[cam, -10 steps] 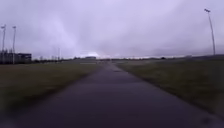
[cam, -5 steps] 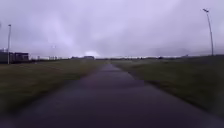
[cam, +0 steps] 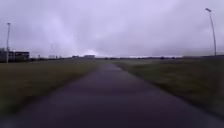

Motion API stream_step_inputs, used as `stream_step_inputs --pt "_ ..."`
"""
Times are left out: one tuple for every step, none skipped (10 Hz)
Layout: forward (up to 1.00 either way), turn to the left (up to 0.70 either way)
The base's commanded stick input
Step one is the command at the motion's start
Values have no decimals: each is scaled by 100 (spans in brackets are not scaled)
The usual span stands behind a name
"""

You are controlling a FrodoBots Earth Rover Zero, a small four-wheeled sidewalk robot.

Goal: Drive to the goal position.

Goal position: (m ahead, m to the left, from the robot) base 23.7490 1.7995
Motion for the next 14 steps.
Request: stream_step_inputs --pt "100 0" --pt "100 -1" --pt "100 -2" --pt "100 -13" --pt "100 -19" --pt "100 -17" --pt "100 -7" --pt "100 0" --pt "100 0" --pt "100 0" --pt "100 0" --pt "100 0" --pt "100 0" --pt "100 0"
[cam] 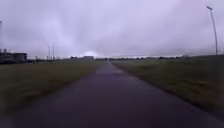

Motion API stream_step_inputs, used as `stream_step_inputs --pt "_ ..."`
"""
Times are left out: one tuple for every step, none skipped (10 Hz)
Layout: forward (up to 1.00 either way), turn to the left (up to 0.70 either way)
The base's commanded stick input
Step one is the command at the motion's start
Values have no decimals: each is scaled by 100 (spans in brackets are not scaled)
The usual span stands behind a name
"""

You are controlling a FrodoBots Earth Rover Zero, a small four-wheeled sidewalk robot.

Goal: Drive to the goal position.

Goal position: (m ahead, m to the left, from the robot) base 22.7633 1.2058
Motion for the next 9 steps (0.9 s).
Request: stream_step_inputs --pt "100 0" --pt "100 0" --pt "100 0" --pt "100 0" --pt "100 0" --pt "100 0" --pt "100 0" --pt "100 0" --pt "100 0"
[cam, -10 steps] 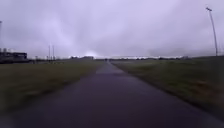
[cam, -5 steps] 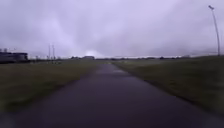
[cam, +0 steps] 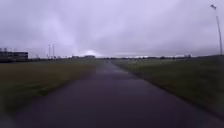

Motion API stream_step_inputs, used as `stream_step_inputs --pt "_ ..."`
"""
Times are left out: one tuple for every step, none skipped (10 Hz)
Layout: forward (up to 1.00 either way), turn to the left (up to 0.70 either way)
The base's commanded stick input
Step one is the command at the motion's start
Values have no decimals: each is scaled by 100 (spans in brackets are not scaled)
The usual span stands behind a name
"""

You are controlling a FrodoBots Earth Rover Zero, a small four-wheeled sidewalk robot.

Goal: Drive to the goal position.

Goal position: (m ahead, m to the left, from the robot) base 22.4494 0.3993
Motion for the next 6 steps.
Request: stream_step_inputs --pt "100 0" --pt "100 0" --pt "100 0" --pt "100 0" --pt "100 0" --pt "100 0"
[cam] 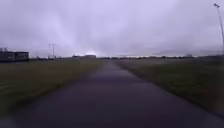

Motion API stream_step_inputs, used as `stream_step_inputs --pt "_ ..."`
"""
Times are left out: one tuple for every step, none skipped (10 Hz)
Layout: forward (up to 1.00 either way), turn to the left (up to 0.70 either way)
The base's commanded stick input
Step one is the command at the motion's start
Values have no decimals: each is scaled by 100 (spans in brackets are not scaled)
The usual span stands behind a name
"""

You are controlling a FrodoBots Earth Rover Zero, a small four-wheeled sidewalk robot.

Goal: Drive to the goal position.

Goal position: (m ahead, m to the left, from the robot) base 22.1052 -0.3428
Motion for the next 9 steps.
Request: stream_step_inputs --pt "100 0" --pt "100 0" --pt "100 0" --pt "100 0" --pt "100 0" --pt "100 0" --pt "100 0" --pt "100 0" --pt "100 0"
